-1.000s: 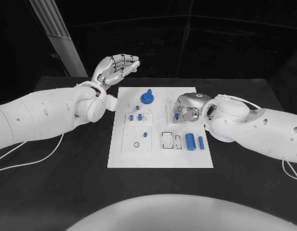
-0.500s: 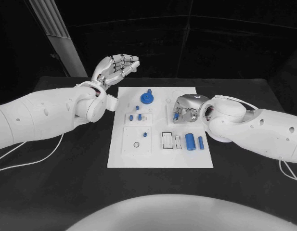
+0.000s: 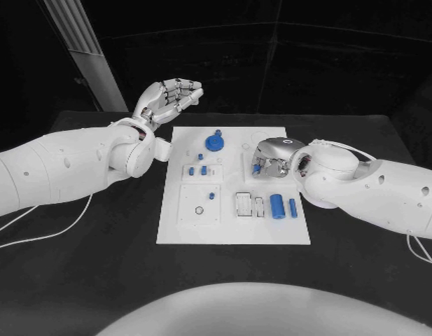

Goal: Assemble the parts on the task board

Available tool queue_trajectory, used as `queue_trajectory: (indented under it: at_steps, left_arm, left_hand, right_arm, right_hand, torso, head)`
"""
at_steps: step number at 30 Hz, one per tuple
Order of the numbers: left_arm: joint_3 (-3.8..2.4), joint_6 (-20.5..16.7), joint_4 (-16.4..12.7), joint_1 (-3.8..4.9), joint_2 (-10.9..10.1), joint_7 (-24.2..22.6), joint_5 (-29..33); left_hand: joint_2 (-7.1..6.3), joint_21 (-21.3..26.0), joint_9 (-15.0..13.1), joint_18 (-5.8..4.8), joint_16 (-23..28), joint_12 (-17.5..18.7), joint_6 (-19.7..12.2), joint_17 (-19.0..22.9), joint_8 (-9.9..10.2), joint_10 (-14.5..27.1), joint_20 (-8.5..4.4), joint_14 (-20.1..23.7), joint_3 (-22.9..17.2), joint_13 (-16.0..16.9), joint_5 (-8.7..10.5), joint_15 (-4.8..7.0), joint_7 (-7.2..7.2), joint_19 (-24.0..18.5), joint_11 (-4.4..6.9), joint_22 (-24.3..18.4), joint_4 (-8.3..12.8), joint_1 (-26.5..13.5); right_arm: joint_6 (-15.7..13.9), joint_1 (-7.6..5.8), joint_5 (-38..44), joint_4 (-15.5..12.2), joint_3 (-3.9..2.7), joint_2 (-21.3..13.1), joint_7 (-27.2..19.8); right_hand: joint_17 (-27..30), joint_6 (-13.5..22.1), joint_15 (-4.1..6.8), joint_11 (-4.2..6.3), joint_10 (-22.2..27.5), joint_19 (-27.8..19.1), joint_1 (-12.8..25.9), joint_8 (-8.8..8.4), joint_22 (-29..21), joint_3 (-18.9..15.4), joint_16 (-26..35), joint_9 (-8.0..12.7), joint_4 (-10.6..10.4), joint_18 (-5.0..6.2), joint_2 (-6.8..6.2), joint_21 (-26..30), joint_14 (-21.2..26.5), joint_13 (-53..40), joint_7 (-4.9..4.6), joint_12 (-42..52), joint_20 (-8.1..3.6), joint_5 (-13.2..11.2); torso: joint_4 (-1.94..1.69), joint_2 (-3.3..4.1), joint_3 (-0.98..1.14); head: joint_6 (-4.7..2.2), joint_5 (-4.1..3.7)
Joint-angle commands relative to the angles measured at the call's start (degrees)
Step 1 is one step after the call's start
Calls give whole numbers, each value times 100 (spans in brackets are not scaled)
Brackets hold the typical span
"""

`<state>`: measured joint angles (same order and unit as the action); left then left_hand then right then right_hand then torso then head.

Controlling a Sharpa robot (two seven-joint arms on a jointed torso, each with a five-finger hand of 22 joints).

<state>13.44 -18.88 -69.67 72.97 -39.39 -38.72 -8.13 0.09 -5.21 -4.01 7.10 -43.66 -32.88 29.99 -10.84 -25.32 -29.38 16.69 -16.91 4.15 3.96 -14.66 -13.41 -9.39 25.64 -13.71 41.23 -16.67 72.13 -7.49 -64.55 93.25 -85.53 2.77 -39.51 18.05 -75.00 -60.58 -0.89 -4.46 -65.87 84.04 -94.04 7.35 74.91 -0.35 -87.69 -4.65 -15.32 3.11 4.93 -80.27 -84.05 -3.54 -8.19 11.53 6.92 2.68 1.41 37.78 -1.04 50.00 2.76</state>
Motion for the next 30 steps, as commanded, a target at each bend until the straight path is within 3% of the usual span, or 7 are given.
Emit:
queue_trajectory:
  at_steps: [1, 8, 18, 21, 26, 30]
  left_arm:
    - [-3, 41, -10, 8, -11, -1099, 11]
    - [-3, 44, -14, 7, -20, -1101, 11]
    - [-3, 53, 20, -3, 10, -1095, 11]
    - [-3, 52, 33, -4, 22, -1094, 11]
    - [-3, 59, 53, -6, 48, -1092, 11]
    - [-3, 62, 58, -6, 64, -1093, 11]
  left_hand:
    - [50, 24, 5, -94, -44, -24, -46, 12, -25, 41, -3, 35, 43, -7, -18, -18, -665, 16, -18, -11, -8, -6]
    - [50, 24, 5, -94, -44, -24, -46, 12, -25, 41, -3, 35, 43, -7, -18, -18, -665, 16, -18, -11, -8, -6]
    - [53, 25, 5, -95, -49, -29, -48, 18, -28, 43, -3, 34, 46, -7, -19, -18, -665, 16, -18, -13, -7, -1]
    - [53, 25, 5, -95, -49, -29, -48, 18, -28, 43, -3, 34, 46, -7, -19, -18, -665, 16, -18, -13, -7, -1]
    - [53, 25, 5, -95, -49, -29, -48, 18, -28, 43, -3, 34, 46, -7, -19, -18, -665, 16, -18, -13, -7, -1]
    - [53, 25, 5, -95, -49, -29, -48, 18, -28, 43, -3, 34, 46, -7, -19, -18, -665, 16, -18, -13, -7, -1]
  right_arm:
    - [-190, -4, 86, -44, 0, -31, -56]
    - [-590, -1, 92, -190, -1, -162, -156]
    - [-1647, -30, 59, -642, -14, -511, -571]
    - [-1840, -51, 14, -788, -15, -567, -686]
    - [-1848, -66, -79, -991, -17, -526, -823]
    - [-1700, -70, -214, -1116, -16, -404, -1000]
  right_hand:
    - [-842, -69, 57, -3, -65, 196, -105, 33, 1015, 7, -28, -24, -51, -72, 24, -28, -472, 11, 21, -67, -45, -1]
    - [-851, -104, 62, -6, -100, 202, -158, 28, 1022, 9, -32, -17, -89, -76, 9, -39, -474, 11, 19, -149, -59, -1]
    - [-863, -133, 58, -11, -125, 210, -163, 25, 1030, -11, -36, -13, -122, -81, -12, -54, -476, 9, 17, -210, -62, -1]
    - [-869, -136, 58, -11, -128, 214, -164, 25, 1035, -12, -38, -13, -123, -83, -13, -63, -477, 9, 18, -215, -62, -1]
    - [-882, -148, 59, -7, -139, 214, -189, 23, 1036, -5, -43, -11, -119, -84, -8, -65, -480, 10, 23, -242, -63, -1]
    - [-888, -149, 60, -7, -144, 214, -198, 20, 1036, -1, -45, -9, -120, -84, -2, -64, -481, 10, 23, -254, -64, -1]
  torso:
    - [2, 2, 0]
    - [2, 0, 3]
    - [-3, -9, -10]
    - [-5, -3, -12]
    - [-3, 5, 0]
    - [-17, 2, -7]
  head:
    - [0, 9]
    - [0, 25]
    - [0, 20]
    - [0, 23]
    - [0, 62]
    - [0, 93]
